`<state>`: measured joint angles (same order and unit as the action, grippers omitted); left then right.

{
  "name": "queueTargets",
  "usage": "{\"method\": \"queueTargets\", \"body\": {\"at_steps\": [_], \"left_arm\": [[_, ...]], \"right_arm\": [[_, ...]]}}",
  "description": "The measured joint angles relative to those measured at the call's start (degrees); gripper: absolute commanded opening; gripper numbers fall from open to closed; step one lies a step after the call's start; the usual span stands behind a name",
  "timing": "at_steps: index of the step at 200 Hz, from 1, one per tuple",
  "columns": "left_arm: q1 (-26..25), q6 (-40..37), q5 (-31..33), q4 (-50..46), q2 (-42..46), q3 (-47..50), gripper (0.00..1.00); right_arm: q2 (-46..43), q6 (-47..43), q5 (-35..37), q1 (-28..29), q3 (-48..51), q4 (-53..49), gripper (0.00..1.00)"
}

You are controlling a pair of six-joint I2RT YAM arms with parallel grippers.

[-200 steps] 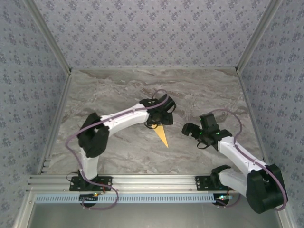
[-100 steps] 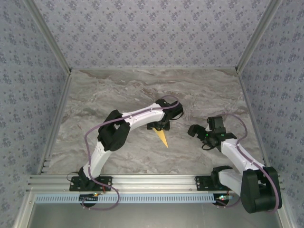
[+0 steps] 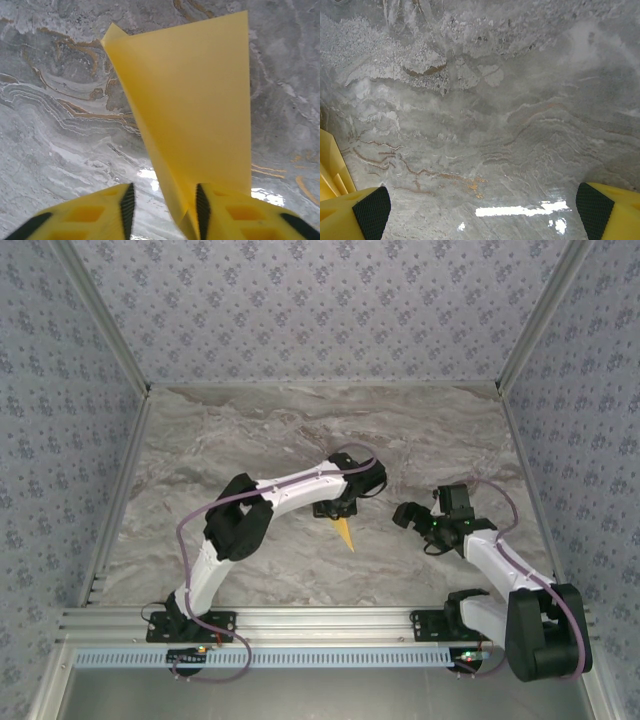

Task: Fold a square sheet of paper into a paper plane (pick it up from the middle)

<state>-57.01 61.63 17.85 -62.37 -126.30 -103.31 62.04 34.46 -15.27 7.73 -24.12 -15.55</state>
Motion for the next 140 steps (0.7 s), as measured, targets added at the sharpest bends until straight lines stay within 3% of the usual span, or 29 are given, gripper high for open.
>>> {"method": "queueTargets", "body": {"at_steps": [18,40,70,104,140], "left_arm": [[0.00,0.17,0.15,0.57,0.00,0.55,0.12],[0.00,-0.17,0.70,1.29,0.44,0.79,0.05],[0.00,-3.06,1.29,4.24,6.03,3.48,0.03],[0.17,-8.31,0.33,13.60,19.91,11.43,0.03],[3.30,-11.19,-7.93,31.08,31.30,26.95,0.03]], "right_arm": [[0.00,-0.04,-0.04,0.00,0.00,0.02,1.00],[0.00,-0.68,-1.14,-0.20,0.00,0.02,0.99],[-0.28,-1.11,-3.63,-0.26,0.00,0.13,0.99],[-3.67,-1.03,-6.80,-0.02,-0.02,0.55,0.97],[-6.27,-0.13,-8.70,3.72,-0.55,1.03,0.95]]}}
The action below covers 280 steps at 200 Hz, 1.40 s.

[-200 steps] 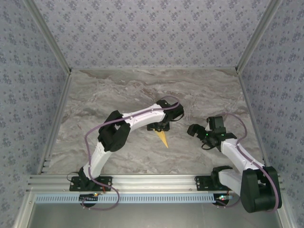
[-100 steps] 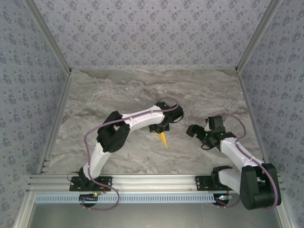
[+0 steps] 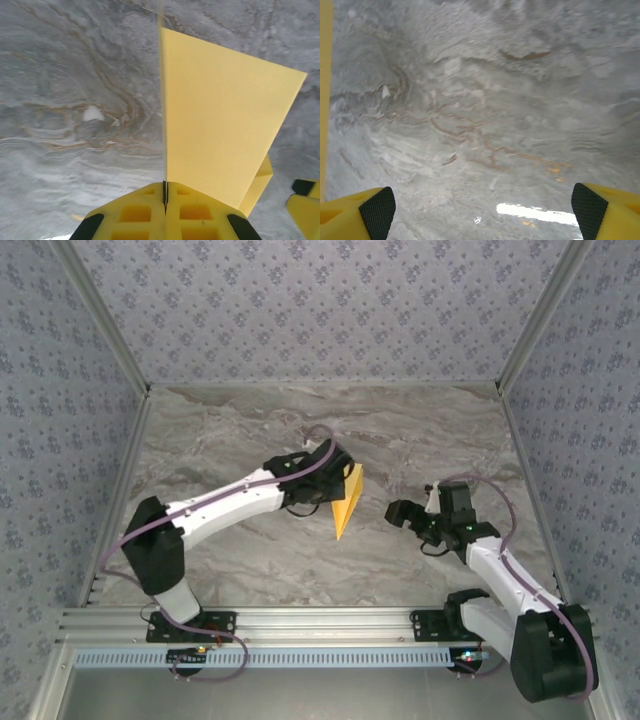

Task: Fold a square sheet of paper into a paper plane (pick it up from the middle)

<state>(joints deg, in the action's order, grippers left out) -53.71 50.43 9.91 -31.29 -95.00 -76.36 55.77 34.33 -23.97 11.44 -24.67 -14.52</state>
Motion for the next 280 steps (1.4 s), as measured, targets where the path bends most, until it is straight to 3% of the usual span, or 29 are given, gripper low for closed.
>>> {"method": "queueTargets", "body": {"at_steps": [57,100,181,212,251,280], "left_arm": [[5.88,5.70,-12.96,30.16,1.20,25.66,0.03],[7.28,11.52,-15.04,44.41,1.75,35.93,0.02],[8.09,12.66,-12.39,45.31,6.84,39.60,0.01],[8.09,12.61,-10.47,42.77,6.95,39.65,0.01],[8.31,12.15,-8.87,40.89,7.80,39.69,0.01],[8.35,11.78,-8.13,39.85,8.44,39.71,0.01]], "right_arm": [[0.11,5.01,5.22,12.70,-2.16,2.14,0.87],[6.29,7.98,10.97,20.52,-5.14,4.50,0.75],[24.17,8.09,19.32,33.05,-18.08,4.92,0.52],[30.01,7.87,20.41,35.39,-22.40,4.85,0.48],[37.66,6.12,20.94,37.59,-29.57,2.34,0.34],[40.87,5.70,22.58,39.12,-33.55,0.00,0.34]]}}
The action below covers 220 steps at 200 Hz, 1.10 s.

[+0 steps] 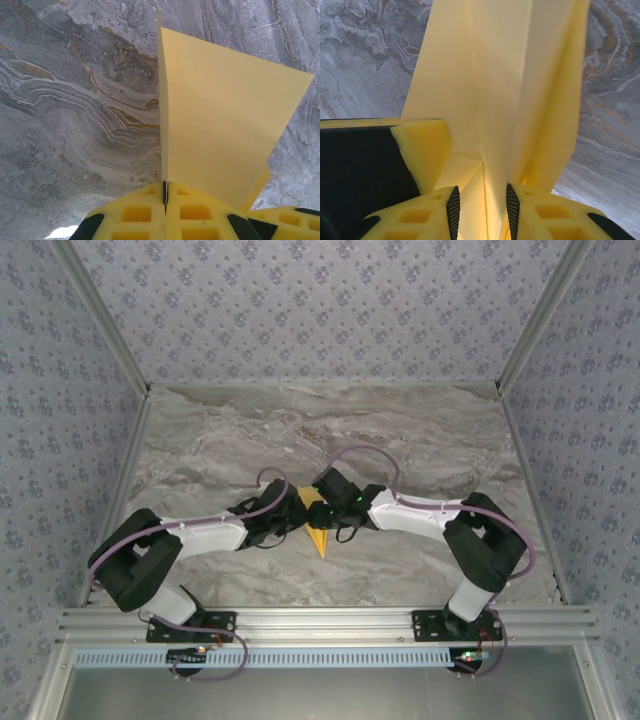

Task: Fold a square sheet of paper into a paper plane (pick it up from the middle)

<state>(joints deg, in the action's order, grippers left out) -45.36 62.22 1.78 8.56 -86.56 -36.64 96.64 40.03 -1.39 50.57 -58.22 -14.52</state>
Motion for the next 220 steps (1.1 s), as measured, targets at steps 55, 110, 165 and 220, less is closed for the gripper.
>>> {"method": "queueTargets", "body": {"at_steps": [55,110,165,220], "left_arm": [[0.00,-0.22,0.22,-0.98,0.00,0.09,0.01],[0.00,-0.24,0.20,-1.05,0.00,0.09,0.01],[0.00,-0.68,0.20,-1.09,0.00,0.09,0.01],[0.00,-0.70,0.13,-1.09,0.00,0.09,0.03]], "right_arm": [[1.97,0.22,3.78,0.33,-1.27,-4.63,0.48],[2.05,0.26,3.32,0.85,-1.31,-4.76,0.51],[2.05,-0.42,3.56,-1.03,-2.47,-5.49,0.56],[2.05,-0.61,-1.25,-2.10,-2.16,-4.74,0.56]]}}
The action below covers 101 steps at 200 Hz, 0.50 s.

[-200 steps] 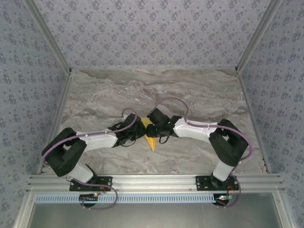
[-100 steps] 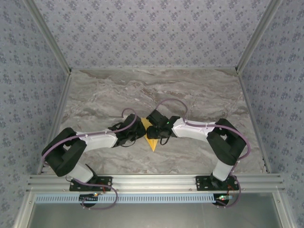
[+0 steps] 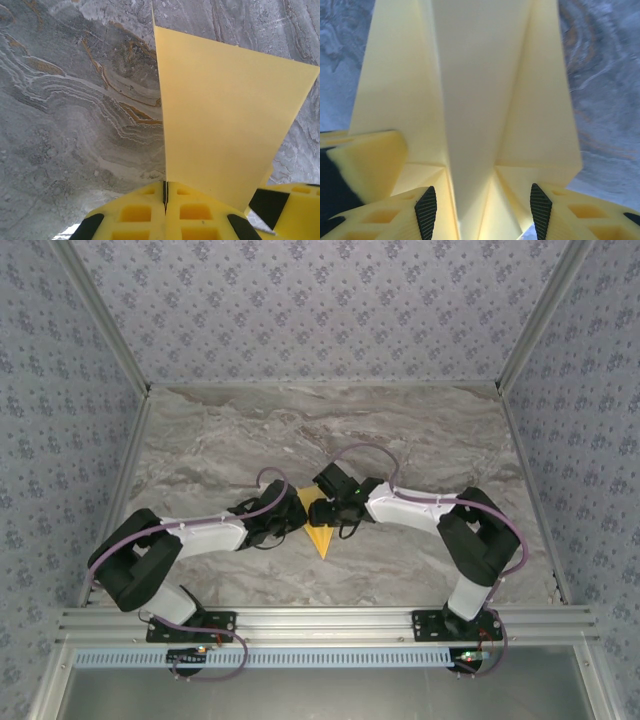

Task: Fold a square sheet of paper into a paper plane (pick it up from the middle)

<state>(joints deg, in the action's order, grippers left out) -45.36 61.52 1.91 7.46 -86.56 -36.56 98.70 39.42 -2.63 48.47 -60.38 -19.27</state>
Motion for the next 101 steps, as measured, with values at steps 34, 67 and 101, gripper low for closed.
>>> {"method": "queueTargets", "body": {"at_steps": [34,67,101], "left_arm": [[0.00,-0.22,-0.20,-0.24,0.00,0.00,0.04],[0.00,-0.37,-0.59,-0.20,0.00,0.00,0.05],[0.00,-0.35,-0.98,-0.17,0.00,0.00,0.07]], "right_arm": [[-0.22,1.31,-3.98,-0.02,2.43,2.14,0.55],[-1.99,3.28,-6.69,0.00,4.92,3.56,0.55],[-2.93,4.13,-7.69,-0.02,5.03,4.76,0.55]]}}
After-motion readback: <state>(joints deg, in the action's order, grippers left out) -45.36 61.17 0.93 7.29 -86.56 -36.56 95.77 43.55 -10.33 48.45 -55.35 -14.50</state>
